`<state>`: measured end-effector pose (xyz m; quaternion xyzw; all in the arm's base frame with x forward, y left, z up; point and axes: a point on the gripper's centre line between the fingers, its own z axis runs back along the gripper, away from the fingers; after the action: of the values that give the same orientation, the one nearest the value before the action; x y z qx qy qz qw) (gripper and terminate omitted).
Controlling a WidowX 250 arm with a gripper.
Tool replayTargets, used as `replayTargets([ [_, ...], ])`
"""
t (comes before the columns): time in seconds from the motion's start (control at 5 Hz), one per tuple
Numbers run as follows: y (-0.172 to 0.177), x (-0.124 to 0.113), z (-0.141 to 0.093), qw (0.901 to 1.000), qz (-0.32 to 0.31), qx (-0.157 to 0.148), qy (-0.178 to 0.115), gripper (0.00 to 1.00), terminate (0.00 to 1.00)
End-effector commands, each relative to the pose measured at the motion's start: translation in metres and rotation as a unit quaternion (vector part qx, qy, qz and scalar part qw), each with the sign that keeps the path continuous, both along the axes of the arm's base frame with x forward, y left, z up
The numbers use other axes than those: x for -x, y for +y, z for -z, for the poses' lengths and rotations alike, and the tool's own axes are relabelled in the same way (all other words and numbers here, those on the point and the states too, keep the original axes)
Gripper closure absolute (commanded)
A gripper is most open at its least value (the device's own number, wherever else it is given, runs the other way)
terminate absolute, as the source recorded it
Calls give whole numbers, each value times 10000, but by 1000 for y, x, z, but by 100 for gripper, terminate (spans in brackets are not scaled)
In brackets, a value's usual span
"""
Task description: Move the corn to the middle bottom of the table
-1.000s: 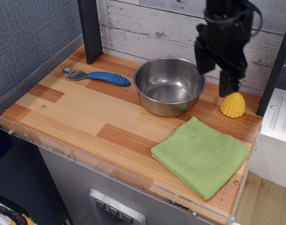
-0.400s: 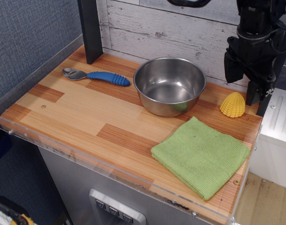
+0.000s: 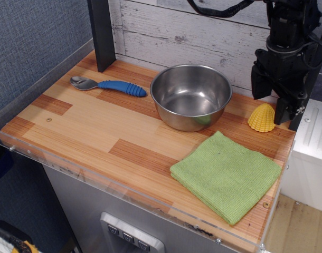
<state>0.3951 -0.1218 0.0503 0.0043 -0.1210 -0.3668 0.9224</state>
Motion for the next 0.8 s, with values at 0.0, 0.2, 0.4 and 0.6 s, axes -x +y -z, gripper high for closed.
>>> replayTargets([
  [0.0,6,-1,-7,9999,-114,8,-74,0,0],
  [0.2,12,-1,1,9998,-195,-9,-17,0,0],
  [0.4,15,0,7,9997,-237,-31,44,0,0],
  [0.6,17,1,16,9996,-256,-59,98,0,0],
])
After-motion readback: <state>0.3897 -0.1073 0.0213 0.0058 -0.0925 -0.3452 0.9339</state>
